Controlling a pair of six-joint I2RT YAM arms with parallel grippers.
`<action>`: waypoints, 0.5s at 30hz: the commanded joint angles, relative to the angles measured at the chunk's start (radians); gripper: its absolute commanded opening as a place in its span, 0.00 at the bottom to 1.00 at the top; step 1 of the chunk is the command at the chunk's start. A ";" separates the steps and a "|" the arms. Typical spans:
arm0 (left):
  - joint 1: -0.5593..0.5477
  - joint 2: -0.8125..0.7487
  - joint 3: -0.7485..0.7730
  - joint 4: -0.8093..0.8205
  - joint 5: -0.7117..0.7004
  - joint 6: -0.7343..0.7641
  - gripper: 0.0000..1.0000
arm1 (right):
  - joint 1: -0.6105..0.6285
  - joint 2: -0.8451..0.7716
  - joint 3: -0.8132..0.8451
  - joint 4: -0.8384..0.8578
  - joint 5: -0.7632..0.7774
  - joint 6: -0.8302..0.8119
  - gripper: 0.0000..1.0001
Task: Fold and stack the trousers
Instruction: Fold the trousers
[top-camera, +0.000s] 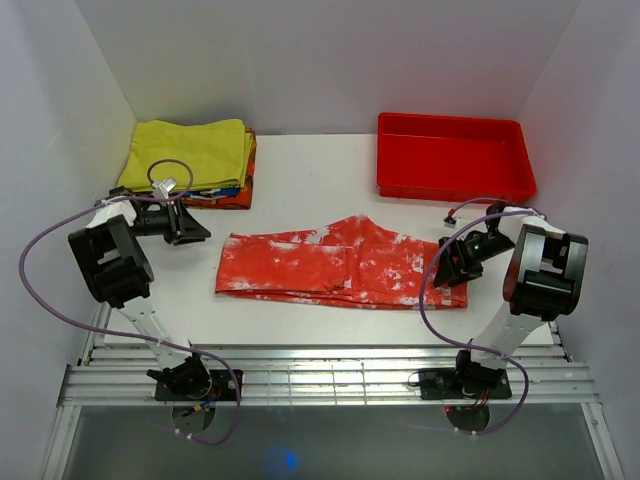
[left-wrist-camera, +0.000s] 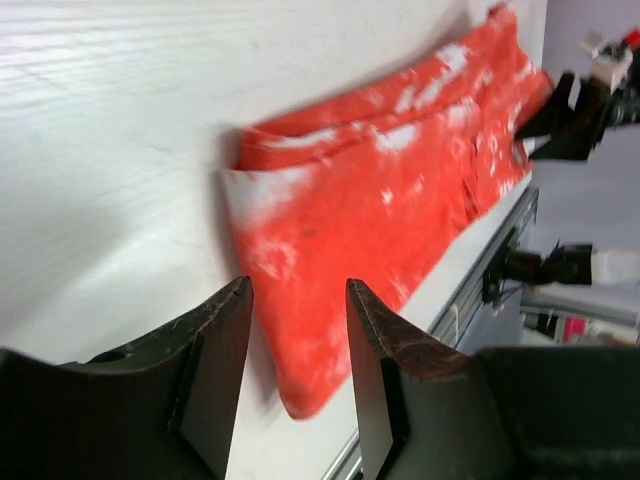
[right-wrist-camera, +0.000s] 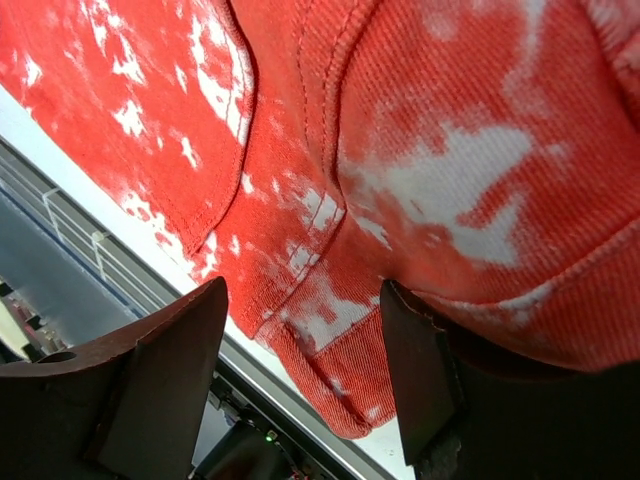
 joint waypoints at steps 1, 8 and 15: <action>-0.034 -0.133 0.033 -0.360 0.070 0.341 0.53 | -0.008 0.002 0.055 0.057 0.085 -0.047 0.69; -0.095 -0.164 -0.161 -0.426 0.038 0.475 0.53 | -0.008 -0.098 0.139 -0.077 -0.023 -0.064 0.70; -0.154 -0.107 -0.307 -0.043 -0.189 0.155 0.50 | -0.088 -0.219 0.162 -0.135 -0.015 -0.018 0.79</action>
